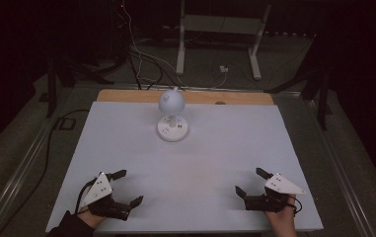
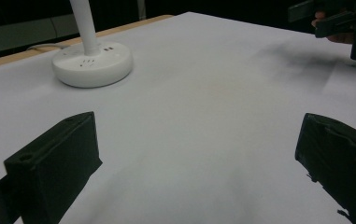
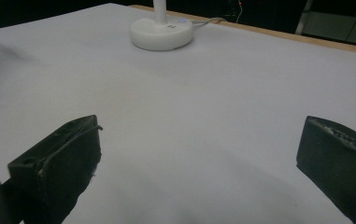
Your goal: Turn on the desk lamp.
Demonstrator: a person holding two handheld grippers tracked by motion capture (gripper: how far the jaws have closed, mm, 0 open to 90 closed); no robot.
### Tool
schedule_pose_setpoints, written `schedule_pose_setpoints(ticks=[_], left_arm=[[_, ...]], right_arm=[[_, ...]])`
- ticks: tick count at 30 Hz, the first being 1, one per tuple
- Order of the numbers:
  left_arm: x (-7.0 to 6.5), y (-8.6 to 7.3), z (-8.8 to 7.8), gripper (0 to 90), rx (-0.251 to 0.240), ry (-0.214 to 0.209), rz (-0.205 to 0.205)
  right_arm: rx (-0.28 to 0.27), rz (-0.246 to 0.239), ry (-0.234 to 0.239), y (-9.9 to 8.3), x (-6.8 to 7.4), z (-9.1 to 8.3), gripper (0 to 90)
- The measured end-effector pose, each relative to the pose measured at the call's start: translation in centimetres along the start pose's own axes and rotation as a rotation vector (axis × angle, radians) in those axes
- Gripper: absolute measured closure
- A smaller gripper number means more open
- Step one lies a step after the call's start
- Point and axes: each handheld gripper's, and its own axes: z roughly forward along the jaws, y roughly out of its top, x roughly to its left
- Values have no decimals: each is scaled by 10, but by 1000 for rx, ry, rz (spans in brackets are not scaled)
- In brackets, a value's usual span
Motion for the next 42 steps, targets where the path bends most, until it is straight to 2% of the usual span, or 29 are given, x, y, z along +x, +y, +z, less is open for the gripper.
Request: schedule_pose_setpoints(ticks=[8, 15, 16, 20, 23, 30, 35, 42], left_arm=[[1, 0, -1, 3, -9, 0, -5], [0, 0, -1, 4, -10, 4, 3], [0, 0, -1, 3, -6, 4, 4], [1, 0, -1, 3, -15, 3, -1], [0, 0, -1, 4, -9, 3, 6], [0, 0, -1, 3, -13, 6, 7], [0, 0, -1, 3, -12, 7, 8], [0, 1, -1, 3, -17, 4, 7]], right_arm=[[10, -11, 0, 1, 0, -1, 0], [15, -4, -7, 1, -1, 0, 0], [16, 11, -4, 1, -1, 1, 0], [28, 2, -12, 2, 1, 1, 0], [21, 23, -7, 4, 2, 0, 0], [47, 43, -9, 12, 5, 0, 0], [64, 58, 15, 19, 7, 0, 0], [76, 46, 37, 31, 11, 5, 0]])
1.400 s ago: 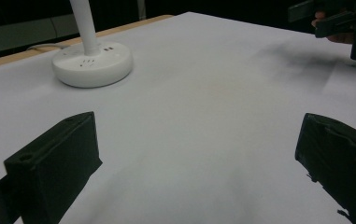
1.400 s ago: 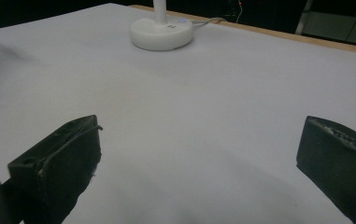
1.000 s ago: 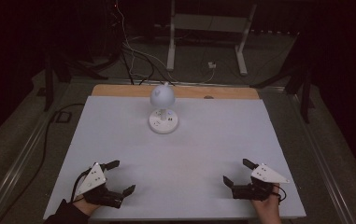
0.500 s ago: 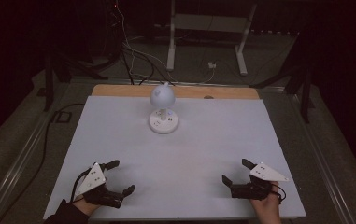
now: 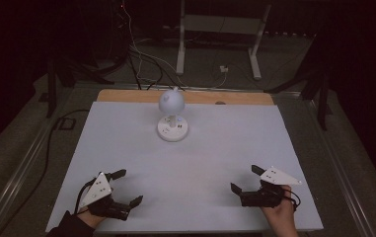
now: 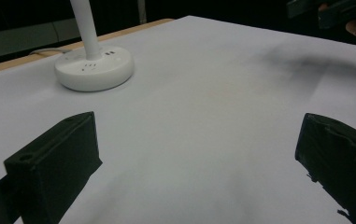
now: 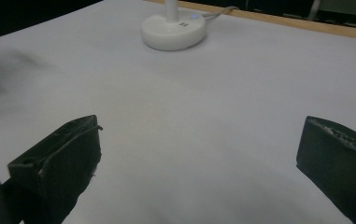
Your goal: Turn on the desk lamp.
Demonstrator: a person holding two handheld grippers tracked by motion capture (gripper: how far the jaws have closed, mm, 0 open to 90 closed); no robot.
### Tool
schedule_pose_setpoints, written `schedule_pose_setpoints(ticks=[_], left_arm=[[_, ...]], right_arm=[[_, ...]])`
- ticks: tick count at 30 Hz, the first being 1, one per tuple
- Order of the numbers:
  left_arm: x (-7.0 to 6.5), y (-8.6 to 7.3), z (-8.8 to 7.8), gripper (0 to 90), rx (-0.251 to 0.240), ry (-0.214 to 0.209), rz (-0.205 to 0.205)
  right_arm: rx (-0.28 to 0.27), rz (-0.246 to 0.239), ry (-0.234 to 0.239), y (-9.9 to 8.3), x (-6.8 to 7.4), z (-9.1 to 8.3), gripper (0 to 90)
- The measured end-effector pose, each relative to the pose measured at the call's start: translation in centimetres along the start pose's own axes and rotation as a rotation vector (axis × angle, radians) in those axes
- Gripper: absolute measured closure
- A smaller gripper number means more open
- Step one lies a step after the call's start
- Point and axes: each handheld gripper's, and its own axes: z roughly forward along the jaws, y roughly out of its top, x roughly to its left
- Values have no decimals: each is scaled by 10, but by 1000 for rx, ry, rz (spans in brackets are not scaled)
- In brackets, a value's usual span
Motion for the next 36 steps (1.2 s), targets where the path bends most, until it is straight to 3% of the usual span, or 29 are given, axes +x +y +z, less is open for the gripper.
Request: schedule_pose_setpoints(ticks=[36], left_arm=[[0, 0, 1, 3, -1, -14, -10]], right_arm=[[-25, -74, 101, 62, 13, 35, 0]])
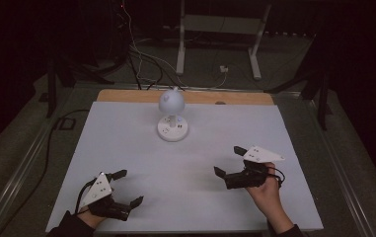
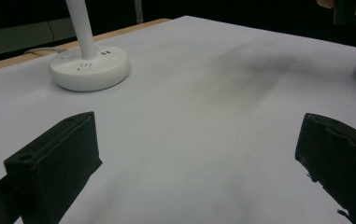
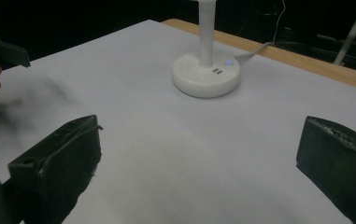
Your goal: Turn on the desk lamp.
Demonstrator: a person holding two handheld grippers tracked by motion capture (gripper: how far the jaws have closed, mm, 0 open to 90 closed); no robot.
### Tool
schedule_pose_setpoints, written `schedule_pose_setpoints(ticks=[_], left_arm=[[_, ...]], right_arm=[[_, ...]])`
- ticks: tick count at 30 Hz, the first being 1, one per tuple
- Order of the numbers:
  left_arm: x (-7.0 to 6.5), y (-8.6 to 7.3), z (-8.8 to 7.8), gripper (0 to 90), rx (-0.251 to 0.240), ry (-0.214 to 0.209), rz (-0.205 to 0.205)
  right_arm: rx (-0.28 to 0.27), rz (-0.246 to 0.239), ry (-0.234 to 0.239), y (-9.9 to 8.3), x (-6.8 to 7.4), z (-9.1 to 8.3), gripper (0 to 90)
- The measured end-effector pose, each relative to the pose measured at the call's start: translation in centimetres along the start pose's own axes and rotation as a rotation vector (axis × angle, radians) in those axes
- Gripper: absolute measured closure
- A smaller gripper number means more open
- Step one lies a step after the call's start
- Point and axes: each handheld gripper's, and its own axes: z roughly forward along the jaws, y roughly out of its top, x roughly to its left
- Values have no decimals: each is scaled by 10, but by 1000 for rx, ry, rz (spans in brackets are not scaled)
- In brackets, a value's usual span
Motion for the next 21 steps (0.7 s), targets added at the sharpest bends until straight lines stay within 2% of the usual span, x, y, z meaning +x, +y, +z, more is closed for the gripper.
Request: schedule_pose_setpoints(ticks=[21], left_arm=[[0, 0, 0, 3, 3, -5, 1]], right_arm=[[-4, -15, 49, 27, 4, 31, 1]])
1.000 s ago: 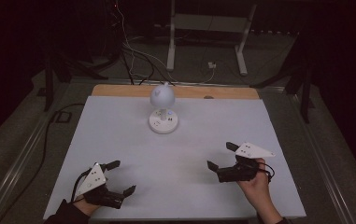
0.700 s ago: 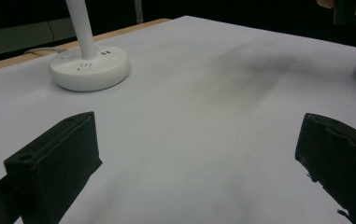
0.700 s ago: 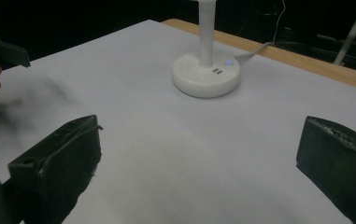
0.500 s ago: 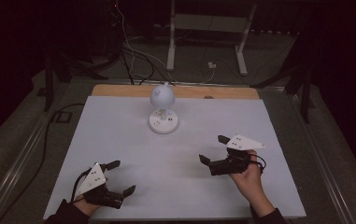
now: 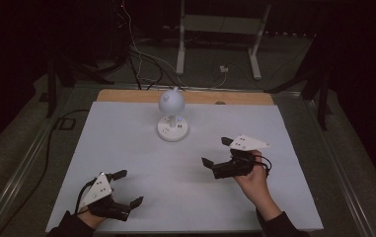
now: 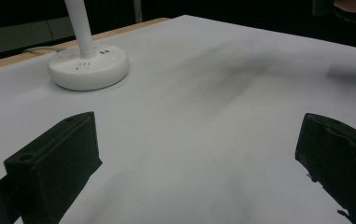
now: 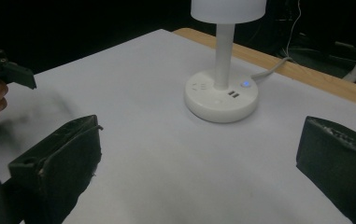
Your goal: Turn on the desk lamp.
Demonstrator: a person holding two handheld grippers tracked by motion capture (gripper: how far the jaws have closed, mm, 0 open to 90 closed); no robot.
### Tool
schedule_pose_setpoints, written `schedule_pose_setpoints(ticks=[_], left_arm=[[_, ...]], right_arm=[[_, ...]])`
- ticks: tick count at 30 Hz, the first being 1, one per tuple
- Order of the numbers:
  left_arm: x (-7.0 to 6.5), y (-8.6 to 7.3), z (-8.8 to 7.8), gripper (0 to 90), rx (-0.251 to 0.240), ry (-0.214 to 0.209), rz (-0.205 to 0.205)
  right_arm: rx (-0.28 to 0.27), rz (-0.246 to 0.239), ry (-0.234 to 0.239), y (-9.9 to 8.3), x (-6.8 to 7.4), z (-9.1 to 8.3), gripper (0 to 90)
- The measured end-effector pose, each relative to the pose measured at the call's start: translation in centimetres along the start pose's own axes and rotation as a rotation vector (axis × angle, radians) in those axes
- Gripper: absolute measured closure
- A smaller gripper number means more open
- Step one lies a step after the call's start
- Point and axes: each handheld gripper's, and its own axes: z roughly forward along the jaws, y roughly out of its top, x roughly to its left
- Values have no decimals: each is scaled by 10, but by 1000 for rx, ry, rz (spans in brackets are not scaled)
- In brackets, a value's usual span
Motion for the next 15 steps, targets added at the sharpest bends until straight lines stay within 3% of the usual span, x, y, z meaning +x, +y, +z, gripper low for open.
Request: schedule_pose_setpoints(ticks=[15], left_arm=[[0, 0, 0, 3, -1, -3, -4]], right_arm=[[-9, 3, 14, 13, 0, 21, 1]])
